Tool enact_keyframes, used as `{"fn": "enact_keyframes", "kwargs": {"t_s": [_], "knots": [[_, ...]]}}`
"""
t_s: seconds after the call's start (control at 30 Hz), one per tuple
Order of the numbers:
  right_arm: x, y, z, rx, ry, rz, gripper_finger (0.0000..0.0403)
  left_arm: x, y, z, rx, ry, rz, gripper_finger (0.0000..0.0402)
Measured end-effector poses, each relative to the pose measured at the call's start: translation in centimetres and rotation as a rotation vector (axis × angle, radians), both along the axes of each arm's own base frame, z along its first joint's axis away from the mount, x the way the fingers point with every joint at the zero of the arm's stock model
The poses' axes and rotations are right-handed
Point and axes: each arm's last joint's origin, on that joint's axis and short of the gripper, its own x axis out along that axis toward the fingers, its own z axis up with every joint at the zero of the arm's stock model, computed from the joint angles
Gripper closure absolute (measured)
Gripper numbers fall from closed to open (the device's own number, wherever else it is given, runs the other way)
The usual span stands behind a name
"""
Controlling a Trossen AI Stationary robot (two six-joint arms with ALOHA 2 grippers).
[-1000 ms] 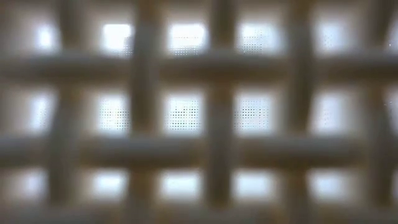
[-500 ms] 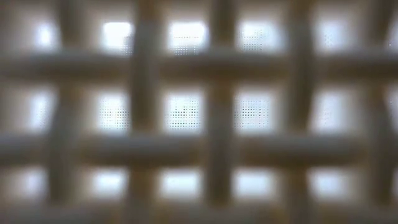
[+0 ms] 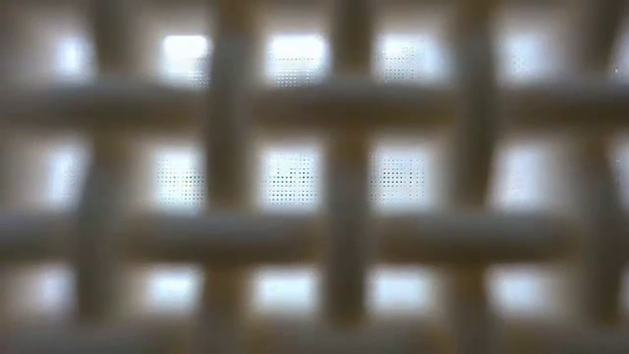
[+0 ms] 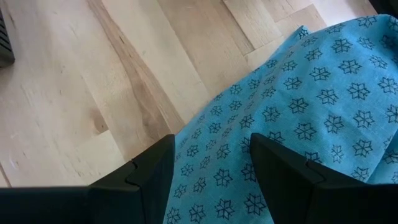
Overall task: Pick & Place Medicine items
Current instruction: Put the red medicine bottle into the white bin
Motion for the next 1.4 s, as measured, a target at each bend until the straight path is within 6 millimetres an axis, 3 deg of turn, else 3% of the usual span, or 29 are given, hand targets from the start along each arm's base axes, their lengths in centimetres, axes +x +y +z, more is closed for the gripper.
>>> {"fn": "enact_keyframes", "kwargs": {"t_s": [0.1,0.23,0.47,0.7,0.9,1.07,1.2,1.4], "knots": [[0.0,0.0,0.0,0.000,0.000,-0.001,0.0199,2.8,0.9,0.2,0.064,0.055,-0.068,0.0106],[0.0,0.0,0.0,0.000,0.000,-0.001,0.0199,5.7,3.9,0.5,0.084,0.064,-0.114,0.0106],[0.0,0.0,0.0,0.001,0.000,-0.002,0.0199,9.5,11.9,-0.7,0.048,0.132,-0.256,0.0106],[0.0,0.0,0.0,0.001,-0.001,-0.003,0.0199,10.8,20.2,-3.6,0.007,0.049,-0.398,0.0106],[0.0,0.0,0.0,0.000,0.000,0.000,0.0199,9.8,25.0,-5.9,-0.005,-0.038,-0.465,0.0106],[0.0,0.0,0.0,0.002,-0.001,-0.003,0.0199,6.6,27.5,-6.1,-0.046,-0.058,-0.461,0.0106],[0.0,0.0,0.0,0.000,0.000,0.000,0.0199,3.4,28.1,-5.3,-0.047,-0.093,-0.422,0.0106],[0.0,0.0,0.0,0.000,0.000,0.000,0.0199,0.2,27.2,-5.6,-0.021,-0.108,-0.352,0.0106]]}}
